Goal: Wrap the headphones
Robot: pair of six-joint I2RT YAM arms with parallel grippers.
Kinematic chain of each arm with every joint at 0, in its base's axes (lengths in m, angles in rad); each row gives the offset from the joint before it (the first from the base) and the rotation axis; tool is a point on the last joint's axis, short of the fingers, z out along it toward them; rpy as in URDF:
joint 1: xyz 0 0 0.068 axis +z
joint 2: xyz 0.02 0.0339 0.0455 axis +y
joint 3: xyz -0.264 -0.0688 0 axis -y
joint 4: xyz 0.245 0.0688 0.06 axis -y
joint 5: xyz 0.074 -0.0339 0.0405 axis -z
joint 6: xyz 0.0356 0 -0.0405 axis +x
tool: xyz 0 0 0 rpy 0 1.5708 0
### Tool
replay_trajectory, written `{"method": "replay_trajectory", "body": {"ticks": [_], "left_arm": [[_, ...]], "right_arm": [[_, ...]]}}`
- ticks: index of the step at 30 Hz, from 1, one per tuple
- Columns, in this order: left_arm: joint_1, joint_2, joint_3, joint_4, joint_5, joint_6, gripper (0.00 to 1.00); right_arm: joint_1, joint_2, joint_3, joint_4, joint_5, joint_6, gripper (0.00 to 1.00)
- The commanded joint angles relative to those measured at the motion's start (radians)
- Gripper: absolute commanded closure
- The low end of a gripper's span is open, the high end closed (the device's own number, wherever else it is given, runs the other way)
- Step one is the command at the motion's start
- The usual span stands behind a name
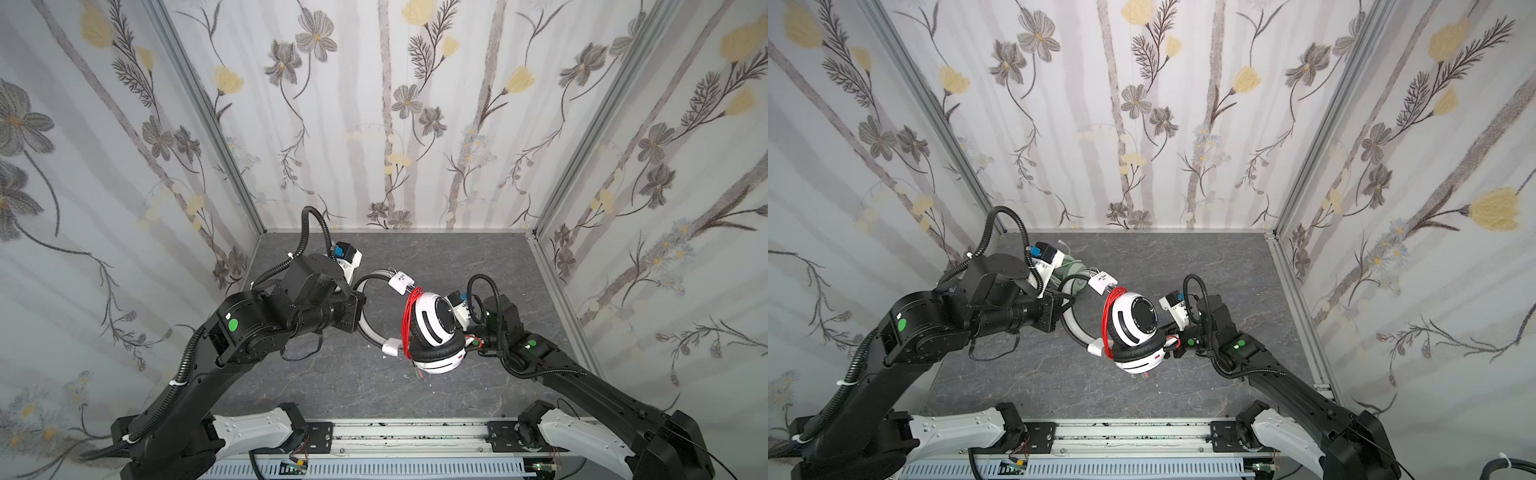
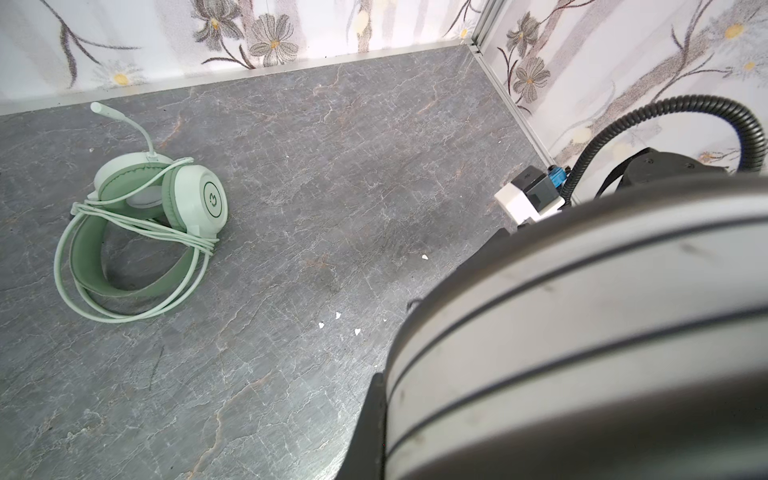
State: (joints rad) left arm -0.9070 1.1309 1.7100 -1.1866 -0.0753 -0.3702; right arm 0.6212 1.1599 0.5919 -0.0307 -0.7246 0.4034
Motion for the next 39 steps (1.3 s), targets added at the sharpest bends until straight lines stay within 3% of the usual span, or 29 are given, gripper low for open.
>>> {"method": "replay_trajectory", "body": {"ticks": [1, 15, 19, 30, 33, 39], "left_arm": [[0.003, 0.001, 0.013, 0.053, 0.018, -0.030, 1.00], [0.003, 0.001, 0.023, 0.048, 0.025, -0.036, 1.00], [0.002, 0.003, 0.024, 0.047, 0.025, -0.033, 1.00], [0.003, 0.016, 0.053, 0.041, 0.034, -0.030, 1.00], [0.003, 0.017, 0.061, 0.037, 0.033, -0.029, 1.00], [0.002, 0.020, 0.073, 0.028, 0.029, -0.027, 1.00]], "right_arm": [[0.028, 0.013, -0.006, 0.083, -0.026, 0.018, 0.30], [0.036, 0.023, 0.050, 0.001, 0.161, 0.022, 0.29], [0.036, 0.018, 0.050, -0.007, 0.151, 0.011, 0.30], [0.089, 0.060, 0.048, 0.017, -0.037, -0.084, 0.29], [0.092, 0.068, 0.016, 0.139, -0.159, -0.044, 0.30], [0.101, 0.068, -0.013, 0.297, -0.273, 0.028, 0.31]]}}
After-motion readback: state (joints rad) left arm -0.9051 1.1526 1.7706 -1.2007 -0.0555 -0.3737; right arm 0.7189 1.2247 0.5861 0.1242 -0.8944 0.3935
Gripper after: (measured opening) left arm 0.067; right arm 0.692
